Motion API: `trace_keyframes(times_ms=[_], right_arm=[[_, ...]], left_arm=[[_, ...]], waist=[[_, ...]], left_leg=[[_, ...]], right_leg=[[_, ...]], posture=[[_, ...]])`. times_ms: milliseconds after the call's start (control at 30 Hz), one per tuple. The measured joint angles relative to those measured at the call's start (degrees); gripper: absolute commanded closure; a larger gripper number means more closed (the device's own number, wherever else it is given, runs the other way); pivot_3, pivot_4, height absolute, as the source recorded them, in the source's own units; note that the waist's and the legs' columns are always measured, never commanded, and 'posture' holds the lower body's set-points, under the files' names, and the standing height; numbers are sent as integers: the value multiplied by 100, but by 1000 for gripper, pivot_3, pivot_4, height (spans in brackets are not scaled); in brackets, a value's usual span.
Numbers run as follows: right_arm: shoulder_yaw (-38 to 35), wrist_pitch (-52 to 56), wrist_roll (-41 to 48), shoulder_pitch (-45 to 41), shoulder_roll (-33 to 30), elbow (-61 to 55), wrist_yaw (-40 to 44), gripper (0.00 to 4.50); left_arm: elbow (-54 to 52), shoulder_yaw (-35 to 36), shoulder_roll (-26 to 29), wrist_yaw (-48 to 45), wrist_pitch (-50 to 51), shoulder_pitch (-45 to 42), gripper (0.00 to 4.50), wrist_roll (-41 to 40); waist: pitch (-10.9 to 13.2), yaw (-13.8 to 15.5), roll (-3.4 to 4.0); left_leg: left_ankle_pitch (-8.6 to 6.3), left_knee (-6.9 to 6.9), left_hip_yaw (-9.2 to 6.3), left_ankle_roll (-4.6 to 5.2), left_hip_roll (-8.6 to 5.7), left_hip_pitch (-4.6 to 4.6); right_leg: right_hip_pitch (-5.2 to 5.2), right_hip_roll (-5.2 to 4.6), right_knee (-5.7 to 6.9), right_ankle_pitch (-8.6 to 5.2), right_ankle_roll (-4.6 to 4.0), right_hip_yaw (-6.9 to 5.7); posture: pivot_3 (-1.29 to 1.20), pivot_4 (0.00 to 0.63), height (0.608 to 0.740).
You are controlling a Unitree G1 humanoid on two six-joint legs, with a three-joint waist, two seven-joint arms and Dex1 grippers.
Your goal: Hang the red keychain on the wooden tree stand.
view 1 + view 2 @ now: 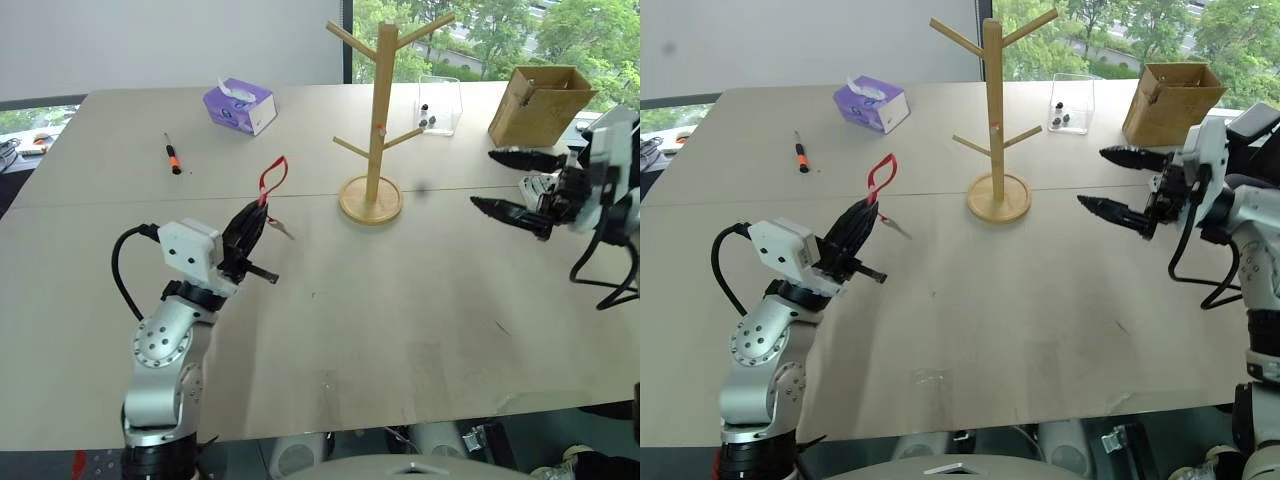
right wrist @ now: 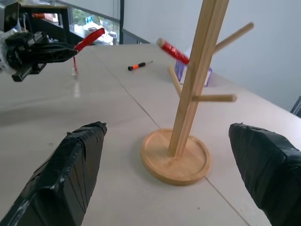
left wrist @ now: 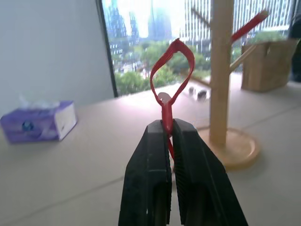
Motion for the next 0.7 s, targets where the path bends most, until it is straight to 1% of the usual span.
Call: trace_keyframes(times_ms=[200, 400, 700], right_arm=[[-117, 318, 122, -524, -172, 390, 233, 0], [-108, 305, 36, -587, -177, 511, 345, 0], [-118, 306, -37, -583, -177, 457, 354, 0]], left_arm=[[-107, -694, -412, 400, -154, -82, 4457, 492], [227, -1412, -958, 743, -523, -604, 4457, 989], [1000, -1714, -1143, 907, -649, -1128, 4457, 1246]], waist=[[0, 4, 0], [0, 13, 0], [0, 6, 0]], left_leg=[[0, 2, 2, 1, -2, -2], [0, 3, 1, 1, -8, -6], [0, 4, -1, 1, -5, -4]], right_leg=[[0, 7, -3, 0, 1, 7], [0, 7, -4, 1, 2, 8], [0, 15, -2, 0, 3, 8]], posture=[[0, 150, 740], [0, 150, 740], [0, 150, 740]])
